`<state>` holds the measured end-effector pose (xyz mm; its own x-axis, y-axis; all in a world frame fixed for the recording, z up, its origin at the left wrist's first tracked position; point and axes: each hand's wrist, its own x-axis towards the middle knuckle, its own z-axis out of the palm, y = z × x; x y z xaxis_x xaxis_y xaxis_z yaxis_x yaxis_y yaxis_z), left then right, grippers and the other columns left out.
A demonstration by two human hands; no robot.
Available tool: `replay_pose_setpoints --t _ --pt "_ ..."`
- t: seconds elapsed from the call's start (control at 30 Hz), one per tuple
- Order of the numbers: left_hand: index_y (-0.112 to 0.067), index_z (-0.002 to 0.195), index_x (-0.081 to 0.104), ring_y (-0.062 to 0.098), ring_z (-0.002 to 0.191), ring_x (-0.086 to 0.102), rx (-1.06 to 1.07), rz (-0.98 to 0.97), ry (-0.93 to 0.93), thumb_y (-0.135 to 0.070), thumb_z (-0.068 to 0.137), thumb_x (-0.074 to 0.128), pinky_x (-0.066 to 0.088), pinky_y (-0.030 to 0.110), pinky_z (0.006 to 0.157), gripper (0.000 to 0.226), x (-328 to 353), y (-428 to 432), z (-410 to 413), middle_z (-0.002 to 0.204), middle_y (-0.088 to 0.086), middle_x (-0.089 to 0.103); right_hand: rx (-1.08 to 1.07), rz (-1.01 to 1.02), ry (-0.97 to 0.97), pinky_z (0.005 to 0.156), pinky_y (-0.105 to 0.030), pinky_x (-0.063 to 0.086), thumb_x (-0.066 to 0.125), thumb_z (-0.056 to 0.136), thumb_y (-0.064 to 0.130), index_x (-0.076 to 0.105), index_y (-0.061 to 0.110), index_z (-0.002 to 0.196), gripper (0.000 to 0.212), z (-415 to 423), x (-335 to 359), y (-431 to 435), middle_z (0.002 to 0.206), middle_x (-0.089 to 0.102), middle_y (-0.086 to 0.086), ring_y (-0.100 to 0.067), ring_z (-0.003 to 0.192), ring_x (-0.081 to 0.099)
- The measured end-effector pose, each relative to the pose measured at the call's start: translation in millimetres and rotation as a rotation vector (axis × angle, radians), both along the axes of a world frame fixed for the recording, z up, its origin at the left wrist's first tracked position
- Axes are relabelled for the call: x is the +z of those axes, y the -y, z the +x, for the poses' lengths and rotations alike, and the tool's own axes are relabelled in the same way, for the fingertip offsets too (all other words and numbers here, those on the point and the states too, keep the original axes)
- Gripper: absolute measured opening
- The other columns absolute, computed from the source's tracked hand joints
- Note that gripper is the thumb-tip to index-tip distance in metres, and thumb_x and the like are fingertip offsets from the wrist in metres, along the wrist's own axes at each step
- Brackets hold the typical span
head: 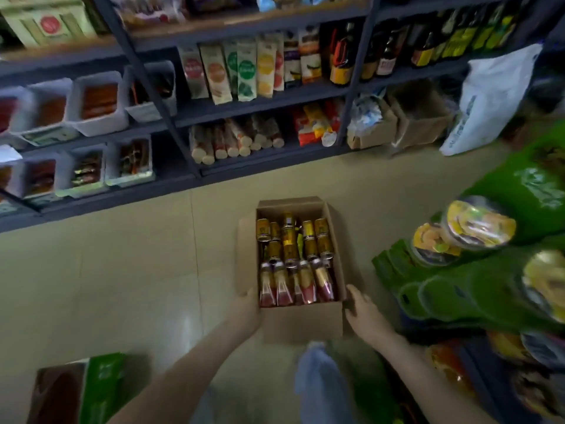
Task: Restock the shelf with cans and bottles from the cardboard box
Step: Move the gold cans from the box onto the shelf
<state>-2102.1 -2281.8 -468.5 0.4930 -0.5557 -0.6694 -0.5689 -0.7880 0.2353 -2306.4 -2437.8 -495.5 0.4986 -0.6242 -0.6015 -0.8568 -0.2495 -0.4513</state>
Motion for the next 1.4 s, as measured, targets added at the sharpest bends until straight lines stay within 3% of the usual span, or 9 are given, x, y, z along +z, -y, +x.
replay_pose_setpoints --t 0.17,0.27,0.43,0.63,0.83,1.13,1.2,1.3,1.4 --pt "-0.016 0.141 0.036 0.033 0.115 0.054 0.180 -0.015 -0.049 -0.019 0.096 0.043 0.046 0.039 0.095 0.047 -98 74 49 0.133 0.014 0.046 0.007 0.049 -0.028 0.099 -0.037 0.043 0.052 0.096 0.018 0.016 0.032 0.151 0.067 64 -82 78 0.145 0.039 -0.006 -0.022 0.129 0.045" --pt "-0.026 0.146 0.027 0.031 0.115 0.053 0.219 -0.019 -0.030 -0.024 0.093 0.046 0.048 0.044 0.093 0.057 -174 108 71 0.130 0.010 0.047 0.012 0.078 -0.019 0.081 -0.022 0.048 0.050 0.097 0.017 0.011 0.037 0.151 0.070 97 -151 101 0.141 0.044 -0.004 -0.018 0.117 0.055" --pt "-0.027 0.152 0.008 0.029 0.126 0.041 0.189 0.017 0.095 -0.024 0.099 0.038 0.044 0.040 0.099 0.060 -318 151 111 0.142 0.010 0.036 0.008 0.140 0.021 0.104 -0.037 0.042 0.045 0.100 0.018 0.006 0.039 0.152 0.069 155 -294 124 0.150 0.038 -0.001 -0.022 0.129 0.047" --pt "-0.032 0.152 -0.005 0.035 0.133 0.031 -0.033 0.016 0.206 -0.031 0.095 0.052 0.030 0.043 0.110 0.080 -473 210 140 0.151 0.018 0.018 0.016 0.107 0.177 0.107 -0.035 0.038 0.043 0.101 0.023 0.014 0.041 0.150 0.060 232 -442 141 0.155 0.027 0.003 -0.019 0.137 0.034" --pt "-0.040 0.150 -0.001 0.045 0.131 0.031 0.041 0.021 0.247 -0.036 0.102 0.031 0.035 0.049 0.105 0.058 -546 224 138 0.153 0.026 -0.004 0.145 -0.035 0.114 0.108 -0.048 0.036 0.037 0.098 0.049 -0.006 0.046 0.148 0.067 262 -518 134 0.159 0.001 -0.004 -0.034 0.141 0.023" --pt "-0.044 0.146 0.023 0.040 0.113 0.052 0.088 -0.111 0.057 -0.037 0.098 0.043 0.043 0.042 0.097 0.053 -490 219 162 0.150 0.020 0.016 -0.108 0.085 0.276 0.107 -0.045 0.038 0.051 0.096 0.033 0.003 0.049 0.148 0.072 246 -479 132 0.160 0.011 -0.001 -0.029 0.141 0.026" --pt "-0.048 0.144 0.027 0.031 0.111 0.054 0.121 -0.226 -0.003 -0.038 0.096 0.047 0.047 0.034 0.093 0.052 -450 211 163 0.147 0.013 0.025 -0.220 0.118 0.350 0.107 -0.035 0.034 0.053 0.096 0.031 0.014 0.047 0.148 0.067 234 -439 131 0.158 0.016 0.004 -0.022 0.140 0.026" --pt "-0.051 0.138 0.038 0.006 0.102 0.053 0.201 -0.445 -0.179 -0.033 0.094 0.055 0.044 0.005 0.082 0.051 -369 203 154 0.138 0.002 0.037 -0.350 0.162 0.475 0.108 -0.037 0.037 0.059 0.093 0.025 0.027 0.046 0.145 0.065 217 -352 133 0.151 0.029 0.009 -0.011 0.136 0.031" --pt "-0.056 0.131 0.044 0.003 0.116 0.052 0.240 -0.600 -0.412 -0.038 0.090 0.059 0.049 0.017 0.093 0.047 -269 200 143 0.138 -0.006 0.044 -0.376 0.207 0.559 0.108 -0.042 0.040 0.063 0.090 0.025 0.034 0.050 0.142 0.064 196 -240 140 0.145 0.036 0.018 -0.002 0.133 0.037"
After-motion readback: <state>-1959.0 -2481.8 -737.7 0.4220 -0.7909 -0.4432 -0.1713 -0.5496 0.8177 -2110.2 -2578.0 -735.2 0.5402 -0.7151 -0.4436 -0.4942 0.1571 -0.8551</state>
